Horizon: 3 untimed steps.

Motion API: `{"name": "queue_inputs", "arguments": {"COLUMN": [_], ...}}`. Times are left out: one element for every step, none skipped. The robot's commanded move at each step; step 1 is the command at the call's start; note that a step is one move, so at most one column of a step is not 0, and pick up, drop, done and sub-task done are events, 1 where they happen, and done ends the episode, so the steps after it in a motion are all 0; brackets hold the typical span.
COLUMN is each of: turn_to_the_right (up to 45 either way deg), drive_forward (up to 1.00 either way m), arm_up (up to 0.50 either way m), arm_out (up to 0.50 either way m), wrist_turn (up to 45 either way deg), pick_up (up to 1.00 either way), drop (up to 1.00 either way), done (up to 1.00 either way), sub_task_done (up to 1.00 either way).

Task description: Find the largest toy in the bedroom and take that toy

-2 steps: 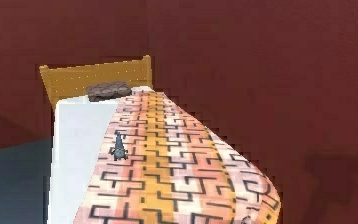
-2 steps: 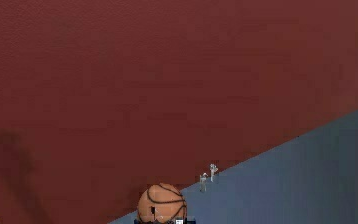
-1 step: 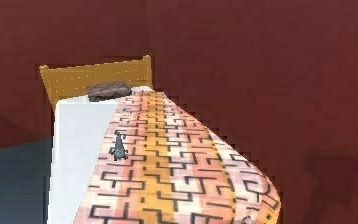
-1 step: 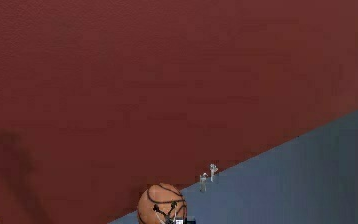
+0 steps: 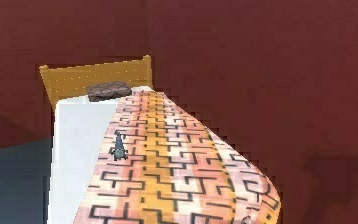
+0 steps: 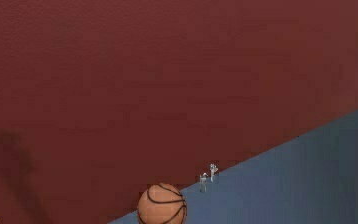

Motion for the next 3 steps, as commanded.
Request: {"name": "queue_inputs", "arguments": {"turn_to_the_right": [0.0,0.0,0.0], "drive_forward": [0.0,0.0,0.0], "arm_up": [0.0,0.1,0.0], "arm_out": [0.0,0.0,0.0], "wrist_turn": [0.0,0.0,0.0], "pick_up": [1.0,0.0,0.0], "drop": [0.0,0.0,0.0], "done": [0.0,0.0,1.0], "sub_task_done": [0.0,0.0,0.0]}}
